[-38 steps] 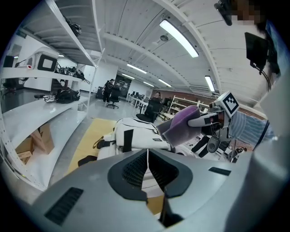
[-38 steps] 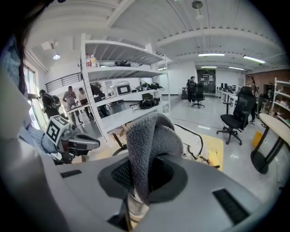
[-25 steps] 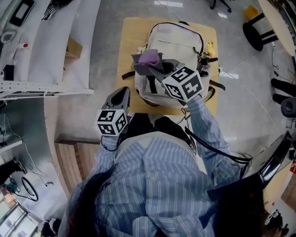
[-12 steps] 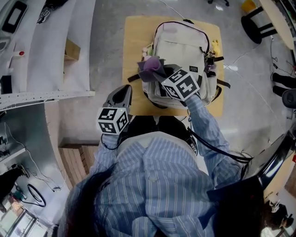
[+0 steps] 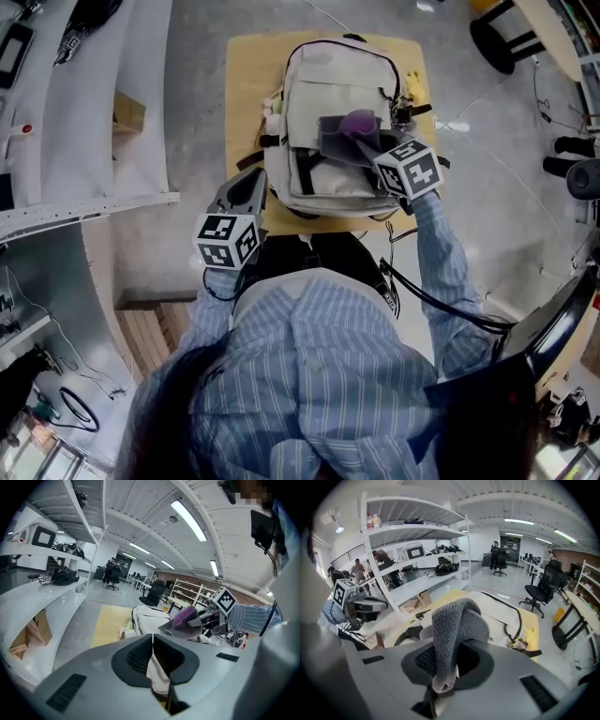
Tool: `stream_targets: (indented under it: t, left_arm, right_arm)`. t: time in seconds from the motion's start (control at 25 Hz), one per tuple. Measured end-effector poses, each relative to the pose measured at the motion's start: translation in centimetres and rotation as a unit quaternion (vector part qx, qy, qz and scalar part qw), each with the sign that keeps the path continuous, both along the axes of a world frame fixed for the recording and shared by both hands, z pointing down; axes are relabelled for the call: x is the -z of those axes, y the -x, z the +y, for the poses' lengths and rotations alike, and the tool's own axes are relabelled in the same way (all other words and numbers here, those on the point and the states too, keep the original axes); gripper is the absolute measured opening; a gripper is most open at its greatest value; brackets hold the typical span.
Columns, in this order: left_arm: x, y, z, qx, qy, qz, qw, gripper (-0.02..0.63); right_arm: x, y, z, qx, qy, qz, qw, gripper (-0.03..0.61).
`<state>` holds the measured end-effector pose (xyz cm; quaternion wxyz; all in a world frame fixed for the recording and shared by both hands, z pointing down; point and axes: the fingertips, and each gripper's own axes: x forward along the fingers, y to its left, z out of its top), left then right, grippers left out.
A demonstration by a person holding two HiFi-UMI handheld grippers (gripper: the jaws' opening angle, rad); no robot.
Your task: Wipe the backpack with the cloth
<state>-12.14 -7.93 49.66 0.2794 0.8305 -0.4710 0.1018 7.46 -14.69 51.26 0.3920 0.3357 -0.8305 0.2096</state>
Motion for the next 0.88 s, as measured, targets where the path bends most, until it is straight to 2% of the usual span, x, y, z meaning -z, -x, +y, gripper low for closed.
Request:
stream_targets:
  t: [0.12,0.32,0.52,0.72,0.88]
  left_arm:
    - [0.3,-2.3,-0.1,0.002,0.002,0.009,1.0,0.012]
    - [0.4,-5.3,-0.3,-0.01,0.001,0.001,1.0,0.012]
    - [0.6,-6.7,-0.2,-0.001,0.003,-0.003,1.0,0.012]
    - [0.5,-6.9,-0.1,0.013,0.005,-0.008,0.9999,0.012]
    - [0.4,-6.5,0.0,0.026,0.008,-0.01,0.9996,0.012]
  right_arm:
    - [0.1,-5.0,0.0,-0.028,0.004,0.015,0.999,0.041]
    - [-0.1,-12.7,0.0,-0.081,0.002,0.035,0.996,0.041]
    - [-0.3,-18.3,0.3,-0.121,0.008,0.037,0.992,0.041]
    - [-0.5,-21.0,0.4,-0.132,0.015,0.038,0.99,0.041]
    - [1.1,-19.5,-0.5,-0.113,0.003,0.019,0.993,0.041]
